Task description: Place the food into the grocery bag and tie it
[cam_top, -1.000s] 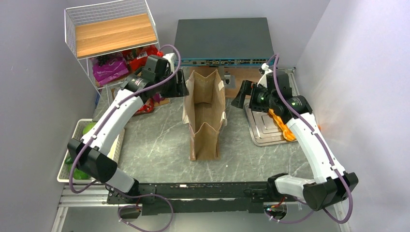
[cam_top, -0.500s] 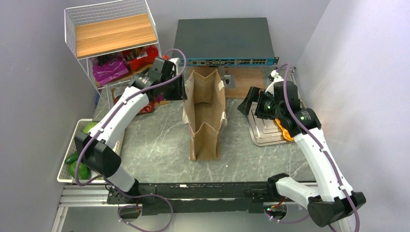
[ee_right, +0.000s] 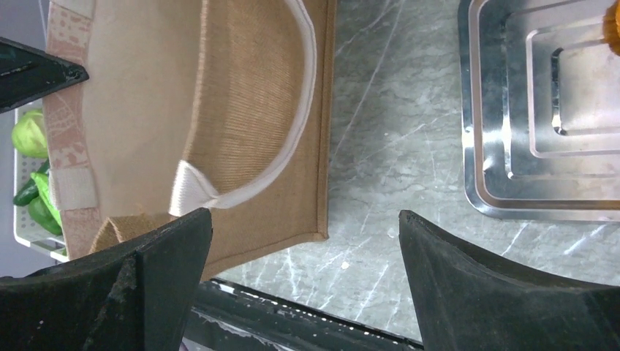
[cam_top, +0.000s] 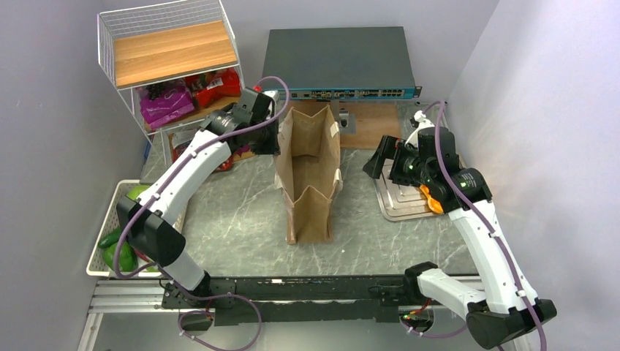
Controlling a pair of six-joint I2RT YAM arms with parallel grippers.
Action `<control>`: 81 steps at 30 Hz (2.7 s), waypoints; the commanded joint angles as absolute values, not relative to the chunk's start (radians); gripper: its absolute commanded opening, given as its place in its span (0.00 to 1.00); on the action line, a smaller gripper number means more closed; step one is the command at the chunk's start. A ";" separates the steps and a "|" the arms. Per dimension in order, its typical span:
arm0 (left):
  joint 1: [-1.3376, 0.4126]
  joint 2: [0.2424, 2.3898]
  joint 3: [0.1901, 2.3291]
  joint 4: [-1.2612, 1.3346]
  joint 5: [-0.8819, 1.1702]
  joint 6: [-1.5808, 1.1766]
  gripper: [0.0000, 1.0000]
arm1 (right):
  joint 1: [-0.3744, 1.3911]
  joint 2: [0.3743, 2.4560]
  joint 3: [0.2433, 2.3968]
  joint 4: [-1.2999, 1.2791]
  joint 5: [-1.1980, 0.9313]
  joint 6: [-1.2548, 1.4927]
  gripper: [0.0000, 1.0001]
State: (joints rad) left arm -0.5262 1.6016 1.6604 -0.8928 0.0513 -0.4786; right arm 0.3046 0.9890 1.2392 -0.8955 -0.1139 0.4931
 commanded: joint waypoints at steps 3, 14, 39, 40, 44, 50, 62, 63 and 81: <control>-0.657 1.581 1.861 -1.135 -0.270 -0.458 0.00 | 0.308 0.990 1.296 -0.853 -0.220 0.535 1.00; -0.715 1.441 1.738 -1.199 -0.364 -0.505 0.00 | 0.333 0.978 1.257 -0.771 -0.321 0.623 1.00; -0.717 1.249 1.531 -1.157 -0.284 -0.489 0.00 | 0.716 1.514 1.507 -0.610 -0.171 0.516 1.00; -0.717 1.250 1.533 -1.157 -0.284 -0.488 0.00 | 0.727 1.526 1.510 -0.608 -0.164 0.514 1.00; -0.718 1.248 1.548 -1.168 -0.287 -0.485 0.00 | 0.734 1.581 1.533 -0.637 -0.127 0.515 0.76; -0.718 1.252 1.593 -1.217 -0.310 -0.486 0.00 | 0.735 1.692 1.647 -0.835 -0.020 0.527 0.00; -0.717 1.293 1.812 -1.566 -0.545 -0.559 0.00 | 0.734 1.589 1.610 -1.115 0.298 0.617 0.00; -0.718 1.282 1.799 -1.566 -0.546 -0.561 0.00 | 0.734 1.581 1.604 -1.115 0.283 0.621 0.00; -0.717 1.152 1.540 -1.286 -0.325 -0.454 0.00 | 0.786 1.426 1.534 -0.871 0.112 0.576 0.89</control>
State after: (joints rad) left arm -0.7151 1.1881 1.5417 -1.3746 -0.3576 -0.5053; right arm 0.7849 1.4864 1.4635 -0.8951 0.0399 0.6079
